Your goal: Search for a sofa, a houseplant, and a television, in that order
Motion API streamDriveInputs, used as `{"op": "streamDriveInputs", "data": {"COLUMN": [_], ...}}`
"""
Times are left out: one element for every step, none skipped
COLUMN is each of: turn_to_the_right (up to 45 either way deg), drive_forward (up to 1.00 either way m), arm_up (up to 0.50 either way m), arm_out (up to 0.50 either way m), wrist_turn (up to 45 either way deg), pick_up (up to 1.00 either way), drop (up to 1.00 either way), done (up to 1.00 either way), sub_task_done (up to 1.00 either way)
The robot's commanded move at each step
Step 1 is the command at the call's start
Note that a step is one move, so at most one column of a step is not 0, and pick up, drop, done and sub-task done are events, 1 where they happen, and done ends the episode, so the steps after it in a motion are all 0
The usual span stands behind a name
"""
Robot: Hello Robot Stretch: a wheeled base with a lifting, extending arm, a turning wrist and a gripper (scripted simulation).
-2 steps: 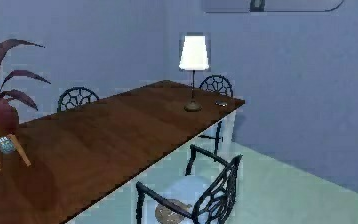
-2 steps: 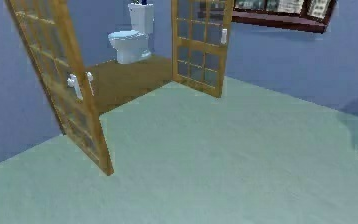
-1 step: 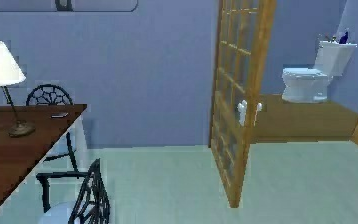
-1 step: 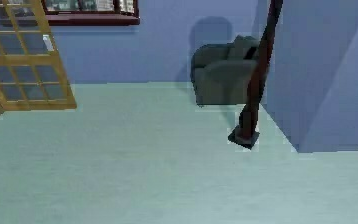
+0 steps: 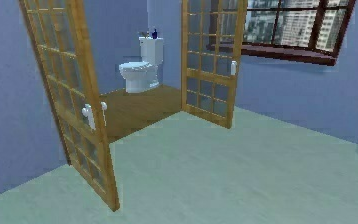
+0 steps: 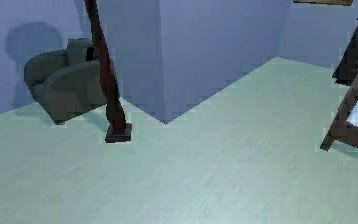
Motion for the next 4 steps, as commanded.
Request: {"op": "streamDriveInputs", "data": {"turn_to_the_right": [6.0,0.0,0.0,-45.0], "drive_forward": [0.00,1.00,0.50,0.00], "arm_up": [0.00,0.00,0.00,0.00], "arm_out": [0.00,0.00,0.00,0.00], "wrist_turn": [0.0,0.0,0.0,0.0], "pick_up": [0.00,0.00,0.00,0.00], "drop": [0.00,0.00,0.00,0.00], "done": [0.00,0.00,0.00,0.00], "sub_task_done": [0.00,0.00,0.00,0.00]}}
